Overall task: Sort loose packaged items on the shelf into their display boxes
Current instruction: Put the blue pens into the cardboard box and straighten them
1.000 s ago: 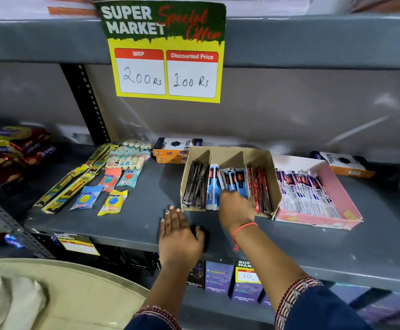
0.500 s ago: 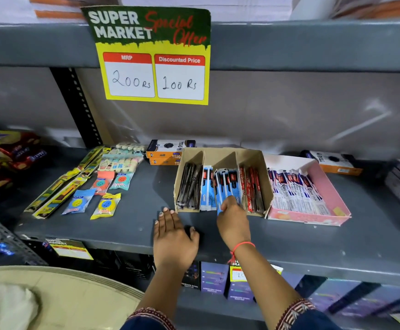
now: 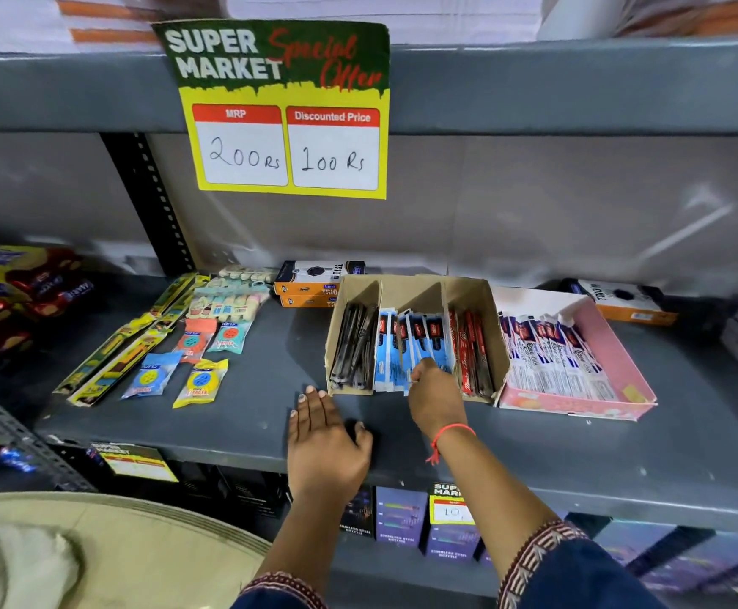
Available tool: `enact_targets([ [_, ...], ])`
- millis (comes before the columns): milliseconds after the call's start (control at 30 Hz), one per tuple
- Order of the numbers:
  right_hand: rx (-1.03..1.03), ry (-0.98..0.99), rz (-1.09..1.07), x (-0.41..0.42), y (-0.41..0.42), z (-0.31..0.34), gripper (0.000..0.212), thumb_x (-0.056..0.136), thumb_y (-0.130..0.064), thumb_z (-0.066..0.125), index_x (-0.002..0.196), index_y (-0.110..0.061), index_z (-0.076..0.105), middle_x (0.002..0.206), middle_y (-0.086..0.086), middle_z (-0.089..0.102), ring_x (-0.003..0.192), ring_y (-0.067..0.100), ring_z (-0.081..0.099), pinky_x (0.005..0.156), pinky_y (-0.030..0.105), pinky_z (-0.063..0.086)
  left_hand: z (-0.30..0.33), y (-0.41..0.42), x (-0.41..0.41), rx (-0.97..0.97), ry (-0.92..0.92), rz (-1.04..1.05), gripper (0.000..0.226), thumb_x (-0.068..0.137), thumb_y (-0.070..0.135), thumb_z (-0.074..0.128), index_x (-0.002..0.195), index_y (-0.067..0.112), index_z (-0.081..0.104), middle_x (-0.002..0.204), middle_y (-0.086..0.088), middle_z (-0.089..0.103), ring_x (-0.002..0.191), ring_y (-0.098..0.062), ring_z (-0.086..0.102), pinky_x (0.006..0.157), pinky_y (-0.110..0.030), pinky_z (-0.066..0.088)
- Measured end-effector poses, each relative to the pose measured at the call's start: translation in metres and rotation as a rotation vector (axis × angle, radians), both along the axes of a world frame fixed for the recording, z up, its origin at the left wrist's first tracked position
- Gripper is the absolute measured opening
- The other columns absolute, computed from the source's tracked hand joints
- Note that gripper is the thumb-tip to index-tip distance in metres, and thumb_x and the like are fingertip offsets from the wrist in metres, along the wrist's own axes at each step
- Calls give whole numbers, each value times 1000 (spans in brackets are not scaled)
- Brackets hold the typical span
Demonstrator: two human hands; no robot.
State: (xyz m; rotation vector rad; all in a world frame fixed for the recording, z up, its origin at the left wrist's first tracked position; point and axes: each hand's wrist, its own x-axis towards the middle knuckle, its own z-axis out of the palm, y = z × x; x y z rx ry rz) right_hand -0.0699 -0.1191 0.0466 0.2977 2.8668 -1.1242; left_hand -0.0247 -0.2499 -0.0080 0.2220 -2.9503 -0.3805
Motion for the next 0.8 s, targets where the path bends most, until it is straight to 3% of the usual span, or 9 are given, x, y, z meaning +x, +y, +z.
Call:
enact_targets([
  [133,201,-16,113,10,-1,4,34,91,-5,45,125,-3,52,126,21,51,107,38,60,90,38,51,0,1,0,-1,3,4,70,93,42,31,146,1,8,156,-18,8,143,-26,5,116,-34,-1],
  [267,384,-53,201,20,-4,7,40,86,6,42,123,-5,51,132,19,41,105,38,61,81,38,52,1,1,0,-3,1,3,70,94,42,30,146,0,7,155,-19,7,143,-26,5,116,-34,0],
  [567,602,3,282,20,-1,7,37,85,6,47,119,-7,56,124,13,48,99,34,65,75,38,53,-1,1,0,-2,-2,3,72,93,42,32,146,1,5,156,-19,5,143,-27,4,116,-34,-2],
  [800,714,52,323,16,4,-1,47,83,5,49,128,-9,45,123,14,51,99,33,66,73,38,55,-4,0,-2,-3,2,4,72,93,43,30,146,1,5,156,-18,5,143,-27,3,115,-34,-3],
])
